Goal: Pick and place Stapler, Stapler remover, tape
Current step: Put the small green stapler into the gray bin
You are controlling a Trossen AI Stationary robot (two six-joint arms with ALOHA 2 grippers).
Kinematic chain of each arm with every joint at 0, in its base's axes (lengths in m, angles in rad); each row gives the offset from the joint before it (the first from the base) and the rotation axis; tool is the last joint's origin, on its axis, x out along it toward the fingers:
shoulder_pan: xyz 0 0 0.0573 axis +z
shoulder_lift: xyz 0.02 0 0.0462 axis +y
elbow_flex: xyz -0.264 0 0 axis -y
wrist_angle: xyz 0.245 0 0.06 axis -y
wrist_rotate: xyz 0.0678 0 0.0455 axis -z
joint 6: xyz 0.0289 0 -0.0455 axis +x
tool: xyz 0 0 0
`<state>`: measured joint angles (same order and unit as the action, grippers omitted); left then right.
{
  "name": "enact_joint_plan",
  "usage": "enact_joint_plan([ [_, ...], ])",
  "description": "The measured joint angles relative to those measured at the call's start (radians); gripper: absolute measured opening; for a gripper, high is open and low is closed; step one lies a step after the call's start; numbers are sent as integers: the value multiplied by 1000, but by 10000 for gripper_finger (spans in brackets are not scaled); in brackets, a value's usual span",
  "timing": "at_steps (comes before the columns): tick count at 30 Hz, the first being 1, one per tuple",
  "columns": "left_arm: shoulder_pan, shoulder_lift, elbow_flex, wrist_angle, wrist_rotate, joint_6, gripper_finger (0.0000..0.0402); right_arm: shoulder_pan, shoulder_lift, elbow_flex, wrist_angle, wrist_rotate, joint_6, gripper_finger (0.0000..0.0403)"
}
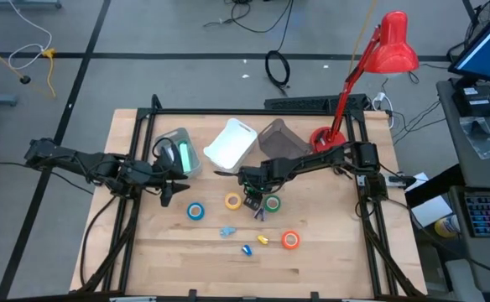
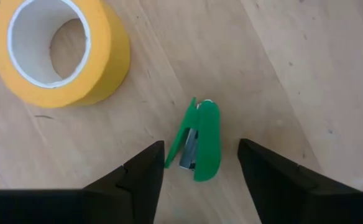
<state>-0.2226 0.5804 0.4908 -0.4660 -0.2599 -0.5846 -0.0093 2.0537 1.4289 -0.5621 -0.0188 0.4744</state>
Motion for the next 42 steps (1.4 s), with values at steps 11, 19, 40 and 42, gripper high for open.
enact_joint_plan([
  [11, 0, 0, 0, 0, 0, 0, 198, -10, 2, -2, -9, 0, 0, 99],
  [19, 0, 0, 0, 0, 0, -2, 198, -10, -2, -2, -9, 1, -16, 53],
  [40, 0, 46, 0, 153, -87, -106, 198, -19, -209, -5, 159, 9, -69, 54],
  [42, 0, 67, 0, 197, -89, -109, 198, -22, -223, -5, 220, 10, -71, 54],
])
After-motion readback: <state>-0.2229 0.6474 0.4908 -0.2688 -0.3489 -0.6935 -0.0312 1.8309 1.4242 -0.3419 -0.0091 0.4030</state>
